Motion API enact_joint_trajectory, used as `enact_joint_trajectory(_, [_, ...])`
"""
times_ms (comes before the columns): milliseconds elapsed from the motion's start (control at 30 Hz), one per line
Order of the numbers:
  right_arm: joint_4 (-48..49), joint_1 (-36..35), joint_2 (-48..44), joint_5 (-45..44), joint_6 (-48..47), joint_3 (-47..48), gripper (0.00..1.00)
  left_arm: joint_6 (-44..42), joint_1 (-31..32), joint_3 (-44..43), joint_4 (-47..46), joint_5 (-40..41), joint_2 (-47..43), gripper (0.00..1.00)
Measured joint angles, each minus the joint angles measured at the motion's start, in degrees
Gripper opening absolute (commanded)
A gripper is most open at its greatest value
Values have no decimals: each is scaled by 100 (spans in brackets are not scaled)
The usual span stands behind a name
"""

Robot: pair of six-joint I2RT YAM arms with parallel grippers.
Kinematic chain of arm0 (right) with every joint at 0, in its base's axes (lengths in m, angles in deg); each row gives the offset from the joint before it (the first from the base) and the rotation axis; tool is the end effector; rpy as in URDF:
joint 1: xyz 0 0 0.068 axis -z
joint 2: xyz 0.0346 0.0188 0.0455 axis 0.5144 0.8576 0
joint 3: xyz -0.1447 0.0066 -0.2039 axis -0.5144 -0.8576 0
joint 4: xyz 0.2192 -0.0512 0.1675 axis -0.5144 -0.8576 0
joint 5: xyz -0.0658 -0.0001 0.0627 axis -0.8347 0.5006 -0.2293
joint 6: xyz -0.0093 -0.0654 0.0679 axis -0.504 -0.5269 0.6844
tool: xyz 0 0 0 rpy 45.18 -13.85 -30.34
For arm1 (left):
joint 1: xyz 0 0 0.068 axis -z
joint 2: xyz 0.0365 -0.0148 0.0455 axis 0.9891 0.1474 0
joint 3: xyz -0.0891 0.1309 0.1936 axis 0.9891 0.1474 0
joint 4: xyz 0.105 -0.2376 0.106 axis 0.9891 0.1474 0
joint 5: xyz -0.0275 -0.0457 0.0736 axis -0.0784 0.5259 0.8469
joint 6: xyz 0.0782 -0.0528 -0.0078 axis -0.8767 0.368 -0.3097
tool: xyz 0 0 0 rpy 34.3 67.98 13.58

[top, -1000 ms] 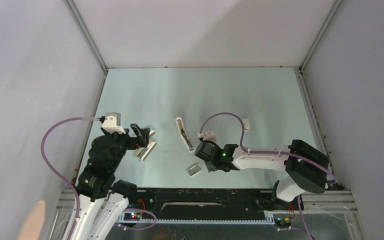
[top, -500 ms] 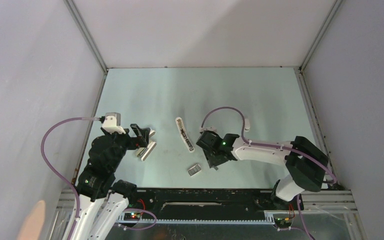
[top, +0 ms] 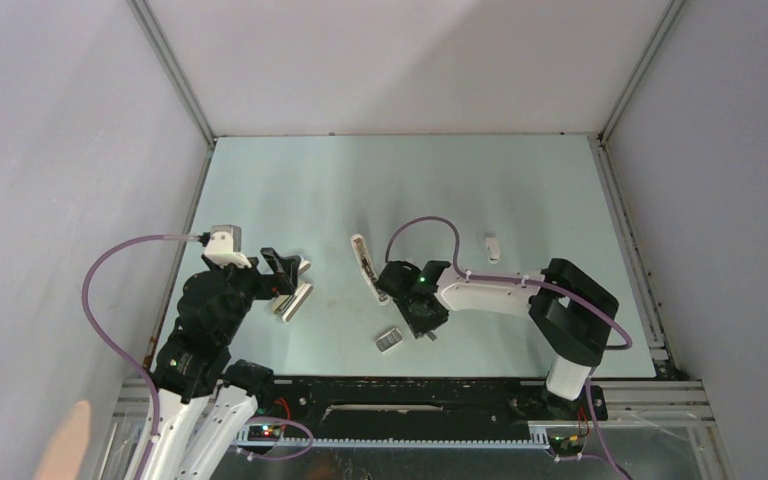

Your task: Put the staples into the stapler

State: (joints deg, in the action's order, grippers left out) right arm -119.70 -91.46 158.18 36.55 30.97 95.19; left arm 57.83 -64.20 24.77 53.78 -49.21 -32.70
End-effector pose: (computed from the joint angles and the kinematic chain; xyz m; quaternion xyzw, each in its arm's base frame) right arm 0.1778 0.2879 0.0794 -0.2392 0.9636 0.0134 0.1185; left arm 0.1775 -0.0473 0.3011 -0.0322 0.7856 -0.1531 0.5987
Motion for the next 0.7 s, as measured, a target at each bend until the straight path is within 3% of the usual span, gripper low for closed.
enact_joint_trajectory(300, [-149,0,284,2,-170,122,31,0,0,0,2,0,0,98])
enact_joint_trajectory(700, [-216,0,413,109,-299,256,18,0,0,0,2,-2,0,98])
